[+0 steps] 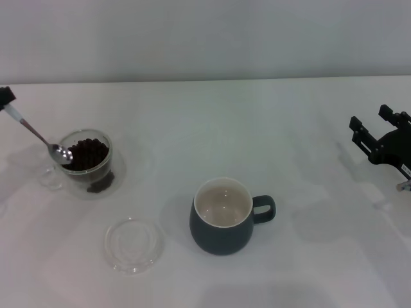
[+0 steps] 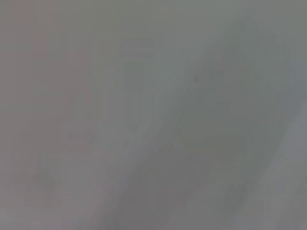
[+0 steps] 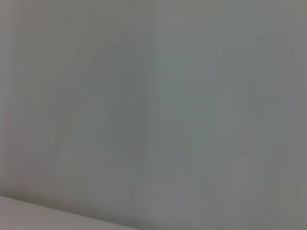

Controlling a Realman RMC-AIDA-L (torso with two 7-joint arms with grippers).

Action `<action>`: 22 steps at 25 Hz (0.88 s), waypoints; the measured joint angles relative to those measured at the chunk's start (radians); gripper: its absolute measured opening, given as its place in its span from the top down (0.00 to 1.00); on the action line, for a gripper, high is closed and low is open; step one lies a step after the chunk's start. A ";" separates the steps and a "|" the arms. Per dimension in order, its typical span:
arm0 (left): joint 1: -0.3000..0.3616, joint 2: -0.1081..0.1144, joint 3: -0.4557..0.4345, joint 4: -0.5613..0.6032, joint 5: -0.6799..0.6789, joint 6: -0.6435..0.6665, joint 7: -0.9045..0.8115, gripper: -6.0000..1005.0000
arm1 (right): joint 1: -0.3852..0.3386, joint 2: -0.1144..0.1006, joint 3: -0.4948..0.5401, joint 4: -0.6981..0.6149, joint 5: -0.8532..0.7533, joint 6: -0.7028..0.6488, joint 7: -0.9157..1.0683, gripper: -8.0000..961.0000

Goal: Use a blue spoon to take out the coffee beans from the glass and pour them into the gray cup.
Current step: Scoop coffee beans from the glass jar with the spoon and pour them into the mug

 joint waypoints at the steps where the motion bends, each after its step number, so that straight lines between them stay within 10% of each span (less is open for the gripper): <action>1: -0.006 -0.004 0.000 0.000 0.015 -0.012 0.000 0.86 | 0.001 0.000 0.000 -0.001 0.002 0.000 0.000 0.31; 22: -0.063 -0.021 0.006 -0.013 0.119 -0.092 -0.127 0.86 | 0.006 0.002 0.000 -0.002 0.007 0.001 -0.008 0.31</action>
